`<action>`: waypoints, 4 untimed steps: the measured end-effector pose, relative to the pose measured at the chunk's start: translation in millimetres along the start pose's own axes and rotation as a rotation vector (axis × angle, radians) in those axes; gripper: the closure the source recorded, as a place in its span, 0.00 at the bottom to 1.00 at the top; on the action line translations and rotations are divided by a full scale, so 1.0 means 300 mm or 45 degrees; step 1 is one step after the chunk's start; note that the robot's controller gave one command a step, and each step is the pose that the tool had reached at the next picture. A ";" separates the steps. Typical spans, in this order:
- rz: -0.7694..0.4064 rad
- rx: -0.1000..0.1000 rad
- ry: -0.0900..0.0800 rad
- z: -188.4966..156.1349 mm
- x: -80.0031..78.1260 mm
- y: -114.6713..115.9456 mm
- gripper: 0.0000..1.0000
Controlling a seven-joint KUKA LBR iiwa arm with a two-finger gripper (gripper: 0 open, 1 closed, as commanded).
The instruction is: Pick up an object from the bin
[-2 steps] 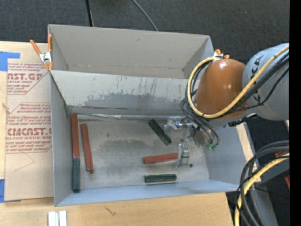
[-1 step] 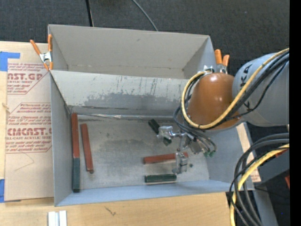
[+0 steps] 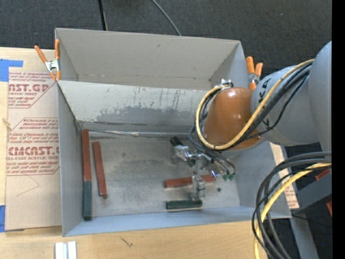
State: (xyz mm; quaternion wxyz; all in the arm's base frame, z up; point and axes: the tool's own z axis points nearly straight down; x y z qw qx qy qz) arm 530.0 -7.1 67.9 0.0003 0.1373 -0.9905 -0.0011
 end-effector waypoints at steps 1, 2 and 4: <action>0.117 0.002 -0.008 -0.010 0.060 0.007 1.00; 0.117 0.002 -0.007 -0.010 0.060 0.007 1.00; 0.116 0.000 0.002 -0.023 0.065 0.010 1.00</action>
Offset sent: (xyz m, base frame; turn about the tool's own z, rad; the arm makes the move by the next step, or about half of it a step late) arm 0.0000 0.0000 0.0000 0.0000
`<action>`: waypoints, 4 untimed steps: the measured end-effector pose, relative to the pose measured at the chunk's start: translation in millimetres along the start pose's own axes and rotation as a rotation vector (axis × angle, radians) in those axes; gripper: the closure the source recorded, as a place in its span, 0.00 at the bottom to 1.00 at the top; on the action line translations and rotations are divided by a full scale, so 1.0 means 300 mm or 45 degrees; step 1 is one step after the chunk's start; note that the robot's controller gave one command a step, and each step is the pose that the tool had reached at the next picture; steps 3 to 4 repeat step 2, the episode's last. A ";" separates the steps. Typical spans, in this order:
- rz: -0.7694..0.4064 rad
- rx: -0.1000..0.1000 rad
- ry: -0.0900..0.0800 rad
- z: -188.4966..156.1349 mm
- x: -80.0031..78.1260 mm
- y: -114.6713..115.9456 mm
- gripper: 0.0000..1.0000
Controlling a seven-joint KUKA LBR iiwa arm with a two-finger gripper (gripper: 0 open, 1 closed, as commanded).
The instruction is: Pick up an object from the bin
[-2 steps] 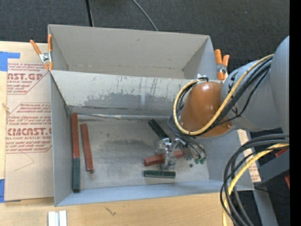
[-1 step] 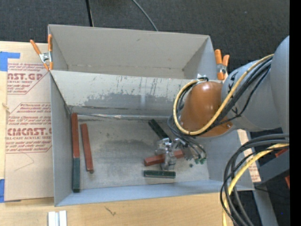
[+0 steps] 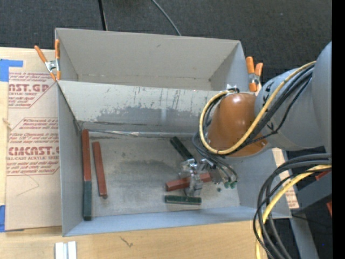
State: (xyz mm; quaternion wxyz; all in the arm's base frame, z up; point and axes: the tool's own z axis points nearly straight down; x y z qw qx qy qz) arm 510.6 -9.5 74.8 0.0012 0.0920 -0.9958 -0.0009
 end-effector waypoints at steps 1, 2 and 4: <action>0.000 -0.001 0.007 -0.054 0.005 0.002 1.00; 0.000 0.002 -0.001 -0.109 0.000 0.001 1.00; 0.000 0.002 -0.001 -0.109 0.000 0.001 1.00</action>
Offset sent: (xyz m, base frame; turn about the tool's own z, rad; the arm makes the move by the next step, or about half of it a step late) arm 0.0000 0.0000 0.0599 0.0000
